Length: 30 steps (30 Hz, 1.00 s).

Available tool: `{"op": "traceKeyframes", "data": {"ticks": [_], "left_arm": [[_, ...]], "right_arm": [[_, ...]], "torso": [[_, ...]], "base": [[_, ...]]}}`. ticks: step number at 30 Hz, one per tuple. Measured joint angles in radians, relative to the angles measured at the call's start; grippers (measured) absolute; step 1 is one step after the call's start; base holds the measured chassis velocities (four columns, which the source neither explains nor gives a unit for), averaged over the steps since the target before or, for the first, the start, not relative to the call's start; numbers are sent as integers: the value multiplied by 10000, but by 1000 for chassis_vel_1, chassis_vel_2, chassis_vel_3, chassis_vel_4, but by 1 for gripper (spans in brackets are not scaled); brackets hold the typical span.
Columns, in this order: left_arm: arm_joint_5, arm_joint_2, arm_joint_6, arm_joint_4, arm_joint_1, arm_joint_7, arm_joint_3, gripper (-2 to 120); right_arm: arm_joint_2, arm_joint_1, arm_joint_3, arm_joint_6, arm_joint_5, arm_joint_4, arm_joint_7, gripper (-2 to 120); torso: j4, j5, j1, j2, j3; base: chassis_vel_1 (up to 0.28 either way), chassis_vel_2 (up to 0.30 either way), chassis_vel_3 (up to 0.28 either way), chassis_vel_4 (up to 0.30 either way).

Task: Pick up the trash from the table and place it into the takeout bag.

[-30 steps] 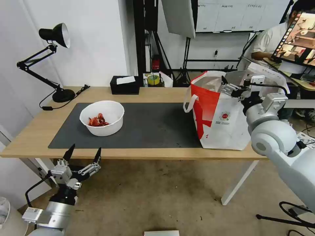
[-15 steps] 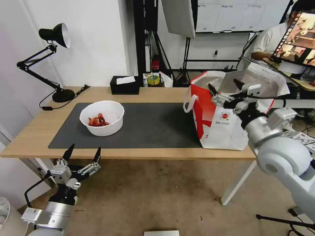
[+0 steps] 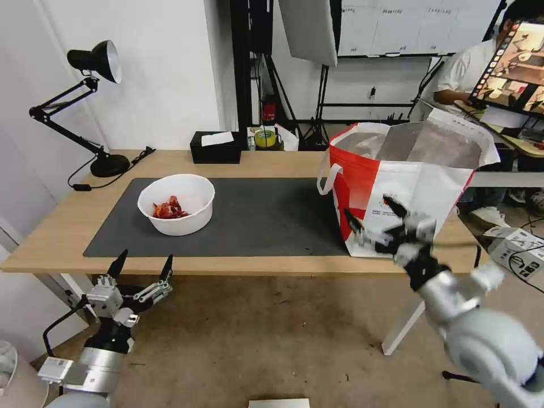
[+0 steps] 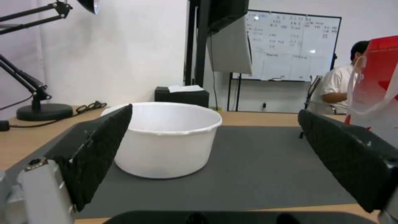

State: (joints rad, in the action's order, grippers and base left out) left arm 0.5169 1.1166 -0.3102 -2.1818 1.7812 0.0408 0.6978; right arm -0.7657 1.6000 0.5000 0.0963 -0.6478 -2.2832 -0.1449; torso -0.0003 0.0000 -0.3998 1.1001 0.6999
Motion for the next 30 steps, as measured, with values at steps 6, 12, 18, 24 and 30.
{"op": "traceKeyframes", "data": {"ticks": [6,12,18,24,30], "left_arm": [[3,-4,-5,80,-48,0,-63,100],[-22,44,-14,116,-79,4,-146,100],[-78,116,-25,118,-71,12,-165,100],[-88,198,-32,138,-75,23,-173,100],[-119,314,-32,155,-85,26,-226,100]], "right_arm": [[-392,807,30,456,524,123,-314,100],[-685,1172,-196,645,856,436,-467,100],[-961,1386,-626,965,1499,1067,-600,100],[-1139,1402,-955,1348,1853,1650,-590,100],[-1144,1329,-1057,1431,1979,1786,-598,100]], "torso": [[3,0,-2,0,0],[3,-1,-2,-1,0],[3,0,-1,-1,1],[3,1,-1,-1,1],[3,0,-2,-1,1]], "base": [[0,0,0,0],[0,0,0,0],[0,0,0,0],[0,0,0,0],[0,0,0,0]]}}
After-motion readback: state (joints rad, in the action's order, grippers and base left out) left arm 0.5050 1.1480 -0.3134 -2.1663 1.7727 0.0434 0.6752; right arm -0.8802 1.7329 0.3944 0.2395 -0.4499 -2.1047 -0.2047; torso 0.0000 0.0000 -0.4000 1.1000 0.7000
